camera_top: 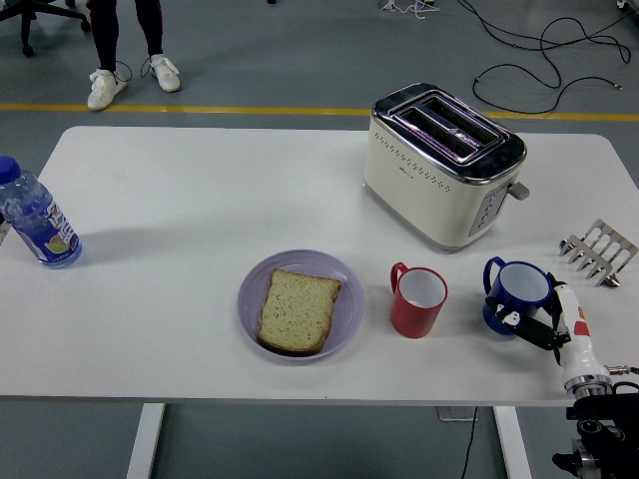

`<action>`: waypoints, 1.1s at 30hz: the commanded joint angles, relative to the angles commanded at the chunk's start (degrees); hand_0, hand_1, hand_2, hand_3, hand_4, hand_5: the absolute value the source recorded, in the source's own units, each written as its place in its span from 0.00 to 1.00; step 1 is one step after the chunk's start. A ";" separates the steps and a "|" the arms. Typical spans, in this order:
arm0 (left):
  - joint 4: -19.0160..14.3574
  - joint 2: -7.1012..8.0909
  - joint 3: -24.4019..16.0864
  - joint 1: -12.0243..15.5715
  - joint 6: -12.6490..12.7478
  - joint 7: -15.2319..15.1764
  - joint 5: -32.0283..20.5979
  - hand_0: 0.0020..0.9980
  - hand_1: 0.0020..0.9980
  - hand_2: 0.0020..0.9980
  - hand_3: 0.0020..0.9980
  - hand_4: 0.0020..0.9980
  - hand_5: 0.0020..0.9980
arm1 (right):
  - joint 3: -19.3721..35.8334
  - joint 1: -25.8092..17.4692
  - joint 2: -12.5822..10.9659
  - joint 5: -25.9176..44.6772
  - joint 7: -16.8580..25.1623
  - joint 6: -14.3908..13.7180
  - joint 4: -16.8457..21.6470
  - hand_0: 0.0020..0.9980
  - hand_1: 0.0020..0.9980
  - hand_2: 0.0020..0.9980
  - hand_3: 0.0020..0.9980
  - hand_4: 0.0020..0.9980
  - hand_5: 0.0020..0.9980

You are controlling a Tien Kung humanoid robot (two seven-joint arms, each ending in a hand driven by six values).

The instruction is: Pick up the cup,pour liquid into bread,place the cup on the desk

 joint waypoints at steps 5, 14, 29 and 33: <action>0.00 0.05 0.08 -0.02 0.00 0.01 0.03 0.66 0.70 0.73 0.64 0.40 0.95 | 0.20 0.07 0.27 0.17 -0.10 0.10 -0.38 0.52 0.44 0.54 0.55 0.59 0.08; 0.00 -0.05 0.29 -0.04 0.02 0.07 -0.11 0.66 0.70 0.73 0.64 0.39 0.95 | -0.08 0.30 0.53 -0.03 -0.62 0.49 -1.52 0.54 0.46 0.55 0.56 0.60 0.09; 0.00 -0.12 0.46 -0.12 0.04 0.11 -0.21 0.66 0.70 0.73 0.64 0.39 0.94 | -0.03 1.12 0.95 -0.29 -1.21 0.84 -2.91 0.56 0.48 0.56 0.57 0.61 0.11; 0.00 -0.13 0.58 -0.10 0.03 0.14 -0.24 0.66 0.70 0.73 0.64 0.39 0.94 | -0.03 1.44 1.25 -0.55 -1.28 0.85 -3.20 0.58 0.49 0.57 0.57 0.61 0.12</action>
